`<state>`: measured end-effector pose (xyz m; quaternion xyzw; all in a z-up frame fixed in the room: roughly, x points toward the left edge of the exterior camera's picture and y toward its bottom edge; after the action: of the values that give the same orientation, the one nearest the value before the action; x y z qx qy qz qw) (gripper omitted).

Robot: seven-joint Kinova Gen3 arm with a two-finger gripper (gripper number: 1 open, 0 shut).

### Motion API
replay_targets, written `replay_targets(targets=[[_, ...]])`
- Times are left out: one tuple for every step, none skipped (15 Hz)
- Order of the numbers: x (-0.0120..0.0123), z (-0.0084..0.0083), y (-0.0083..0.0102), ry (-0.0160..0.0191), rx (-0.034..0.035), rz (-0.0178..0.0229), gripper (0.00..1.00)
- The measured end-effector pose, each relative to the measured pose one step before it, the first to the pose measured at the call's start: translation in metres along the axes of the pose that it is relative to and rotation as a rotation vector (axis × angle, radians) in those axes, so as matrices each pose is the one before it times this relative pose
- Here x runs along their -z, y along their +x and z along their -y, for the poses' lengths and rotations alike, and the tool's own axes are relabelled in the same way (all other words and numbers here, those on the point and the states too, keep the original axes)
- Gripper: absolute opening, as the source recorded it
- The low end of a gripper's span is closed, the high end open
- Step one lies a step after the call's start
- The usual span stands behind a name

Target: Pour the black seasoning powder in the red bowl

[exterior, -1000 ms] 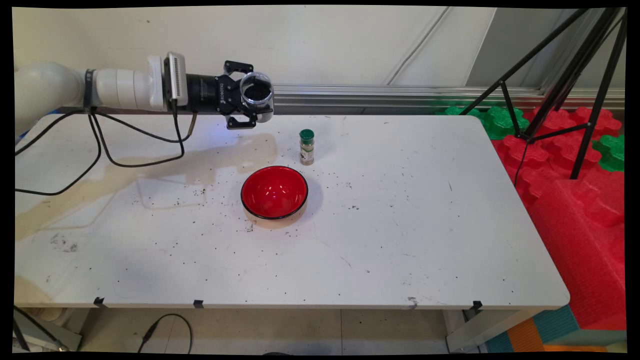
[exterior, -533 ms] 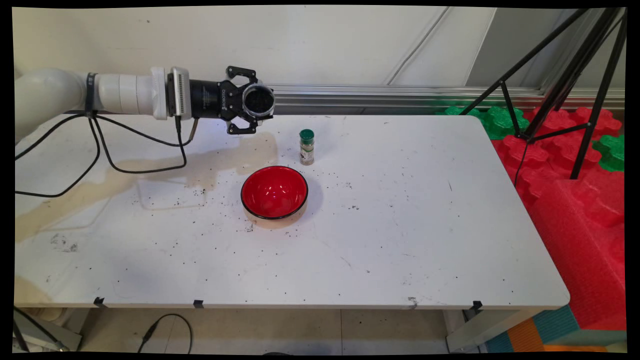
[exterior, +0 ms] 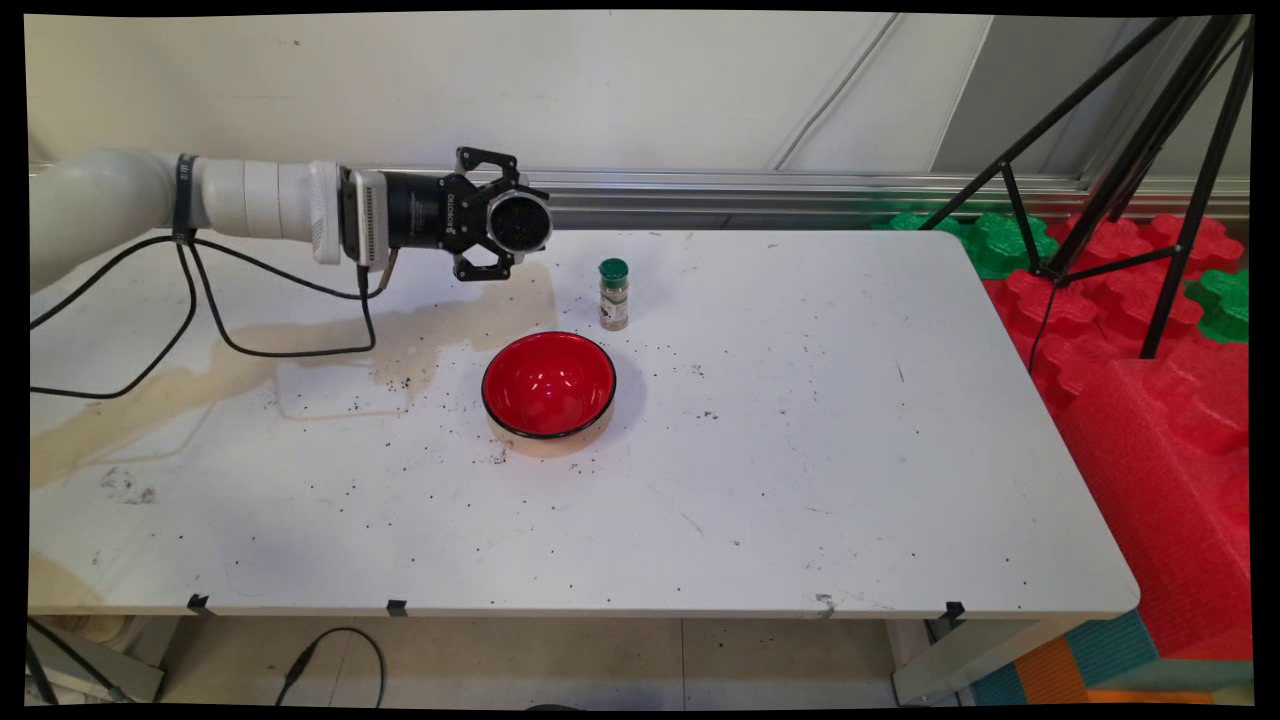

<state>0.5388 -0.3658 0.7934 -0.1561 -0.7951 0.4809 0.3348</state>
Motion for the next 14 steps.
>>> replay_targets(targets=[[-0.00026,-0.00080,0.00027,-0.00150,-0.01815,0.00208,0.00],[-0.00021,-0.00096,0.00025,-0.00176,-0.02031,0.00279,0.00],[-0.00029,-0.00113,0.00034,-0.00213,-0.02330,0.00288,0.00],[-0.00029,-0.00114,0.00030,-0.00228,-0.02180,0.00266,0.00],[-0.00017,-0.00101,0.00015,-0.00198,-0.01933,0.00270,0.00],[-0.00036,-0.00113,0.00021,-0.00250,-0.02314,0.00306,0.00],[-0.00027,-0.00118,0.00014,-0.00255,-0.02207,0.00311,0.00],[-0.00028,-0.00103,0.00013,-0.00237,-0.01877,0.00238,0.00],[-0.00021,-0.00072,0.00015,-0.00171,-0.01314,0.00153,0.00],[-0.00027,-0.00118,0.00022,-0.00275,-0.01944,0.00239,0.00],[-0.00054,-0.00128,0.00033,-0.00316,-0.02297,0.00230,0.00],[-0.00048,-0.00119,0.00036,-0.00279,-0.02190,0.00236,0.00],[-0.00044,-0.00097,0.00046,-0.00224,-0.01931,0.00184,0.00],[-0.00051,-0.00102,0.00070,-0.00198,-0.02292,0.00203,0.00]])
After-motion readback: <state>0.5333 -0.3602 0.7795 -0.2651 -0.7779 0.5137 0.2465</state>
